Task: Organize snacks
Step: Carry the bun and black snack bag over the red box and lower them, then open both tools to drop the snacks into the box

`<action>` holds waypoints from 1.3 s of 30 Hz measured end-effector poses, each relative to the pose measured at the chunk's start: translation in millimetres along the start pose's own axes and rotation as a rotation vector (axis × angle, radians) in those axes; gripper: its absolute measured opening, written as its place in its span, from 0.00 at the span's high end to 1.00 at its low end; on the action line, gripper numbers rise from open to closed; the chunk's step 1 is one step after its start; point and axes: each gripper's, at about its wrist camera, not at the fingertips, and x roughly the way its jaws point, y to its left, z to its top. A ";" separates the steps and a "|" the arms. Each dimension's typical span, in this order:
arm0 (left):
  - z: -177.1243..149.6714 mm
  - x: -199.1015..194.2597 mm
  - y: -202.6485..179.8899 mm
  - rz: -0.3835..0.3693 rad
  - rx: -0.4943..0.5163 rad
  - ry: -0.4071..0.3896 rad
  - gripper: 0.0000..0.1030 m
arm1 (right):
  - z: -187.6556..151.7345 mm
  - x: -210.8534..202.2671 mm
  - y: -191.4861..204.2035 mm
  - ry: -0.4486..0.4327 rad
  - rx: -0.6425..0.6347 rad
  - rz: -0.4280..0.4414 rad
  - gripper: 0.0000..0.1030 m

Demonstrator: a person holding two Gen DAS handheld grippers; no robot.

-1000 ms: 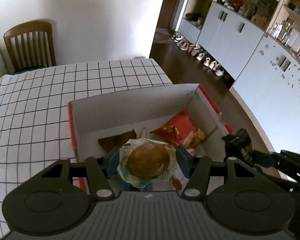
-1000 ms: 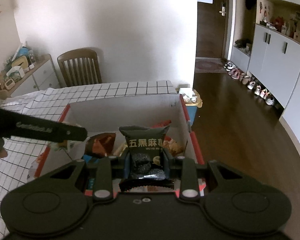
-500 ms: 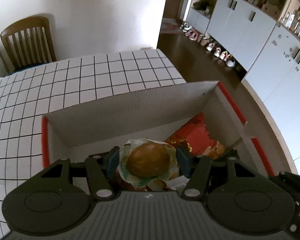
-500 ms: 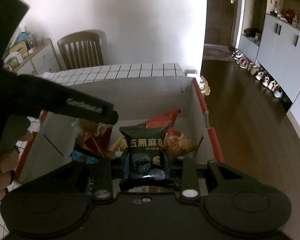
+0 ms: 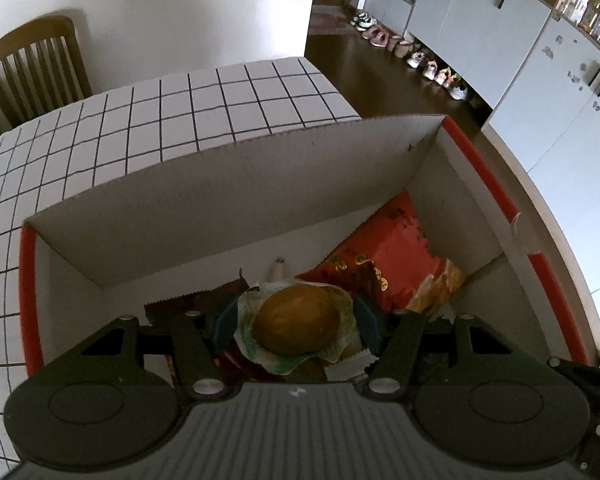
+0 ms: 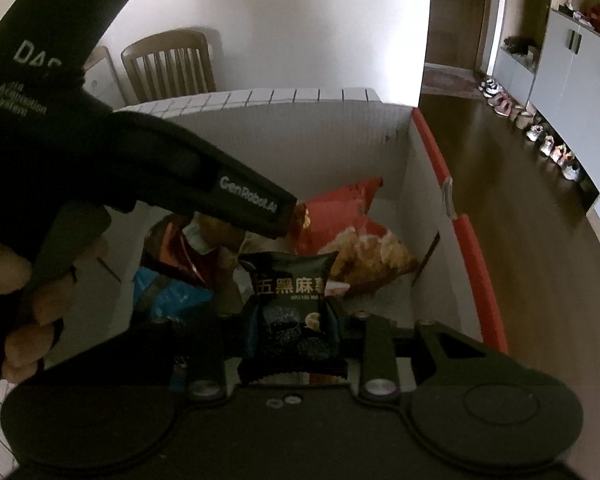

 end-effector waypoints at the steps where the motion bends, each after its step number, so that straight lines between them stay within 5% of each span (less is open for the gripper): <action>1: 0.4 1.3 -0.2 -0.001 -0.001 0.003 0.39 | -1.0 1.3 -0.1 0.005 -0.002 -0.002 0.70; 19: -5.7 -11.4 -9.0 0.005 0.043 -0.029 0.29 | -8.7 0.3 -1.2 0.014 0.011 -0.001 0.65; 26: -11.8 -34.8 -4.9 -0.007 0.054 -0.068 0.29 | -9.9 -16.7 -2.9 -0.037 0.029 -0.022 0.41; 39: -32.0 -89.3 15.7 -0.055 0.051 -0.142 0.29 | -11.3 -56.9 12.4 -0.107 0.057 -0.044 0.26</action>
